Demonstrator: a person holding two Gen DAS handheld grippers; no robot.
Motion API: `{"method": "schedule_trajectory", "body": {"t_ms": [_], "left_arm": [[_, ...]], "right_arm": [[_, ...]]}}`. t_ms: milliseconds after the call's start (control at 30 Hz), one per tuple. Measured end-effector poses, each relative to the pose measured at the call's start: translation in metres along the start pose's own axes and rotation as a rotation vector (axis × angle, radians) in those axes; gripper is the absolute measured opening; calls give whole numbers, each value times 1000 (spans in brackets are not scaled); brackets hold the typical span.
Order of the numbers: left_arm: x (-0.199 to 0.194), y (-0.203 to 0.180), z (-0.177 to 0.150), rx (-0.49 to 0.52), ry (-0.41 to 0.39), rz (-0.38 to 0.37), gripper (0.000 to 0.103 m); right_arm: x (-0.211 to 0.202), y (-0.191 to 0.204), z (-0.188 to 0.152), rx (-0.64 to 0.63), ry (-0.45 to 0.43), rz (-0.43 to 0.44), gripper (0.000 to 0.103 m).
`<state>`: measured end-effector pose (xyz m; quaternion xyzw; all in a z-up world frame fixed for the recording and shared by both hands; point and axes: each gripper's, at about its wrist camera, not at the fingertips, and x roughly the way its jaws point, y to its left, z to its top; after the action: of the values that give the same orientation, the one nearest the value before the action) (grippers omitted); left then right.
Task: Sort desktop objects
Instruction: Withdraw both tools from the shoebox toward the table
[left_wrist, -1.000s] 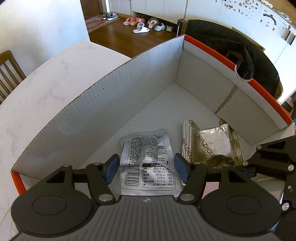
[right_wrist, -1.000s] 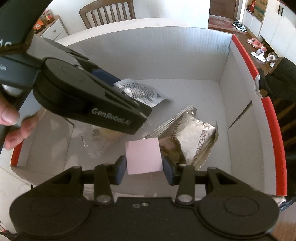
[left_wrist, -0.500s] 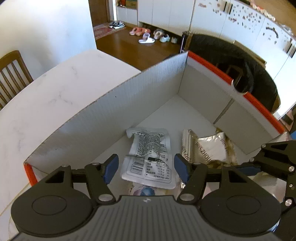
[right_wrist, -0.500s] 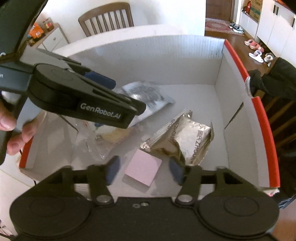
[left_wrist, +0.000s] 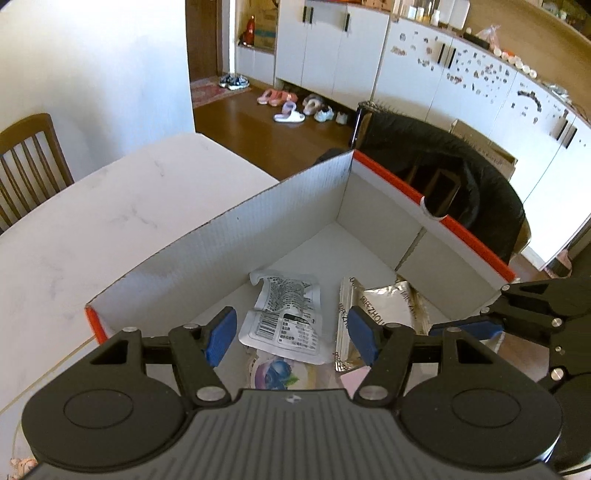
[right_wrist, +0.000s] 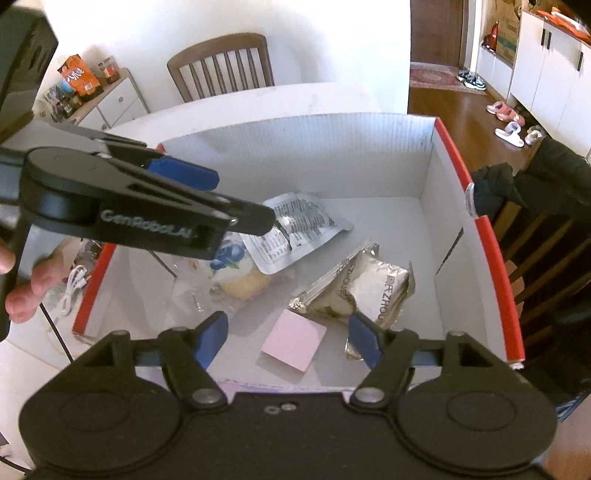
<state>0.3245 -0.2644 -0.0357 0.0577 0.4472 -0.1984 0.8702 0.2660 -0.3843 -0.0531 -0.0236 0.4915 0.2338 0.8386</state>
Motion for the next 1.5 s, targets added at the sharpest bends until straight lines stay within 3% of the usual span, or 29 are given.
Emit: {"method": "schedule_trajectory", "body": {"t_ms": [367, 933, 1033, 1500], "left_arm": [[-60, 0, -23, -59, -127, 4, 65], [-128, 32, -89, -140, -202, 11, 65], [-138, 41, -104, -145, -210, 14, 74], [-182, 103, -167, -180, -246, 25, 83]], "right_arm": [[-24, 12, 0, -29, -63, 4, 75], [-44, 66, -19, -51, -179, 14, 79], [-45, 81, -24, -55, -196, 24, 88], [-30, 165, -34, -69, -229, 27, 97]]}}
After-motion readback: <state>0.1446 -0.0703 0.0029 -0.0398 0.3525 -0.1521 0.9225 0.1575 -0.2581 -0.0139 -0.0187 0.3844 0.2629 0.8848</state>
